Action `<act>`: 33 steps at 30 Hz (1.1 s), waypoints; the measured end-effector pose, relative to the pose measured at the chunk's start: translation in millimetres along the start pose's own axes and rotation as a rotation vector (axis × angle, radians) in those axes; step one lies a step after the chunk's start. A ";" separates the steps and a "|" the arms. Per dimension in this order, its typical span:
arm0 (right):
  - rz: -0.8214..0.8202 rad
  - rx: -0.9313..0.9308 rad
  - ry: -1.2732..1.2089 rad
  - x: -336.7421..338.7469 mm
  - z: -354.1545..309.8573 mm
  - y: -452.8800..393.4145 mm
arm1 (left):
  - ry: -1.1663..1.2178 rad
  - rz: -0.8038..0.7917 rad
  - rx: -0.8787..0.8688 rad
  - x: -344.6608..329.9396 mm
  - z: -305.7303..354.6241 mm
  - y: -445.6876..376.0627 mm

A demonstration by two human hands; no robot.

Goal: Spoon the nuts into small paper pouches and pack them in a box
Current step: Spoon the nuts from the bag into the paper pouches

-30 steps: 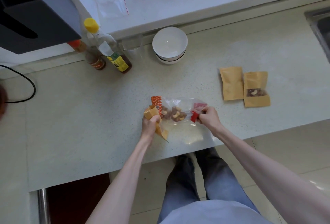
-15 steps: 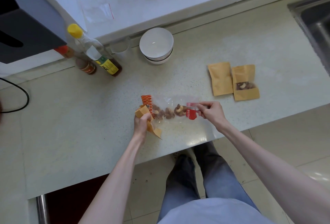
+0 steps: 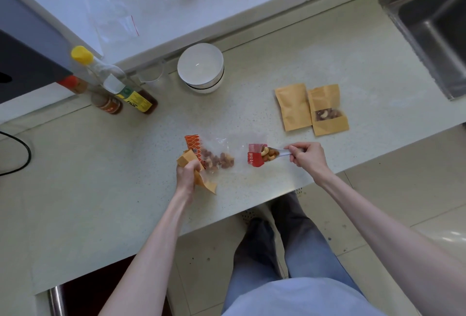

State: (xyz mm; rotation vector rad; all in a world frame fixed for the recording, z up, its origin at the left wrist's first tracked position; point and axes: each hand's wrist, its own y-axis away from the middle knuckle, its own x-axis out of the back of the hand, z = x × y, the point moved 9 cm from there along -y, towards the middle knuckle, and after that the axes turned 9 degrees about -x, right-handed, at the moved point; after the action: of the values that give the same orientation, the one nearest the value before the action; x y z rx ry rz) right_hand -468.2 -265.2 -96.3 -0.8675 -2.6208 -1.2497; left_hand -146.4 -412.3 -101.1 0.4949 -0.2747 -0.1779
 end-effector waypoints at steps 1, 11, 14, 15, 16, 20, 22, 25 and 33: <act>0.007 -0.002 -0.002 4.4 1.3 0.9 | 0.001 0.006 0.000 0.0 1.5 0.7; 0.085 -0.016 -0.020 57.2 -4.3 15.4 | -0.141 0.062 -0.128 -2.0 32.9 5.4; 0.082 0.014 -0.022 67.1 -21.3 27.5 | -0.226 0.117 -0.198 -2.0 52.1 17.3; 0.082 0.026 -0.022 70.0 -29.1 33.0 | -0.270 0.123 -0.254 -4.0 63.2 22.4; 0.077 0.041 -0.025 72.2 -38.5 39.1 | -0.315 0.118 -0.330 -7.9 76.8 27.8; 0.010 0.129 -0.031 73.5 -88.1 70.5 | -0.469 0.072 -0.610 -33.6 135.0 53.4; -0.021 0.164 -0.011 73.1 -112.8 87.8 | -0.499 0.046 -0.685 -45.5 157.4 65.9; -0.070 0.209 0.027 71.7 -147.6 111.8 | -0.519 0.021 -0.784 -57.9 182.5 82.9; -0.143 0.260 0.075 58.8 -204.7 156.5 | -0.573 0.082 -0.964 -61.8 221.3 113.2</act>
State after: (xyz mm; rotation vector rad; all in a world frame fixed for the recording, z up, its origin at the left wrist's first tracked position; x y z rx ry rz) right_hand -461.2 -313.0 163.5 -0.5888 -2.7425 -0.9181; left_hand -260.2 -397.8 127.8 -0.5402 -0.7148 -0.3428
